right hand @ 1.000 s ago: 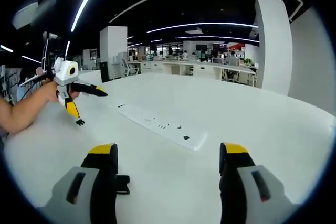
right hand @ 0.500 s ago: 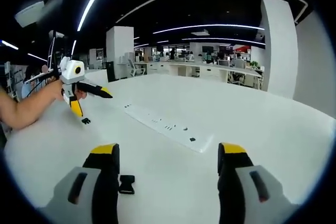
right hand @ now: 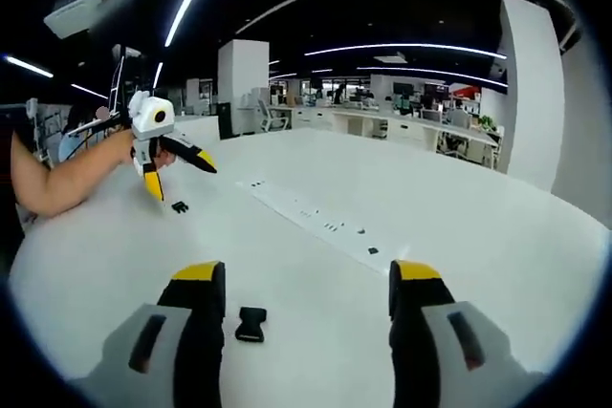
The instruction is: Snap the two parts of the plastic buckle together until the buckle closes and remains connected.
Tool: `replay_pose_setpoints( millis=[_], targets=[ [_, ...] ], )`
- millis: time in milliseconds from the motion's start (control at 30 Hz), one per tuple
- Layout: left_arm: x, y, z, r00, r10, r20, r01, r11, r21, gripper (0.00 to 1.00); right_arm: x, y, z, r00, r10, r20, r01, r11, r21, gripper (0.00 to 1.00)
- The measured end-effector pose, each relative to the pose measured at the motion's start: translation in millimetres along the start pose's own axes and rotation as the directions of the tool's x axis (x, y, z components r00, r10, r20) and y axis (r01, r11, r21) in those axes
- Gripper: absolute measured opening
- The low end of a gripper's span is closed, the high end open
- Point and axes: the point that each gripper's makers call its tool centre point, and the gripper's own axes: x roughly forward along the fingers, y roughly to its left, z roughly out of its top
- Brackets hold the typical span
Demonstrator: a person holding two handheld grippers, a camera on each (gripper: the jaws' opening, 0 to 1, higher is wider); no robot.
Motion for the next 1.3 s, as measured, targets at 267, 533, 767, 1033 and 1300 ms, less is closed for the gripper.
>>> replay_pose_setpoints(
  millis=[267,533,767,1033,1300],
  targets=[
    [3,-3.2,-5.3,1.0,-0.004,-0.027,0.005,1.0,0.004,0.68,-1,0,1.6,1.0,0.001,0.001,-0.001,1.0,-0.005,0.7],
    [4,-6.9,-7.1,0.999,-0.018,-0.041,0.019,1.0,0.018,0.63,-1,5,-0.2,1.0,0.02,-0.009,-0.02,1.0,-0.005,0.69],
    [3,-6.6,-8.6,0.999,-0.013,-0.05,0.014,1.0,0.015,0.6,-3,5,0.3,1.0,0.023,-0.012,-0.023,1.0,-0.012,0.68],
    [5,-6.4,-17.1,0.996,-0.013,-0.092,0.015,1.0,0.021,0.56,-4,1,0.4,1.0,0.002,-0.006,-0.002,1.0,-0.021,0.68],
    [5,-10.5,-17.7,0.994,-0.036,-0.103,0.037,0.999,0.011,0.46,-4,12,-3.8,0.998,0.056,-0.031,-0.057,0.998,-0.019,0.57]
  ],
)
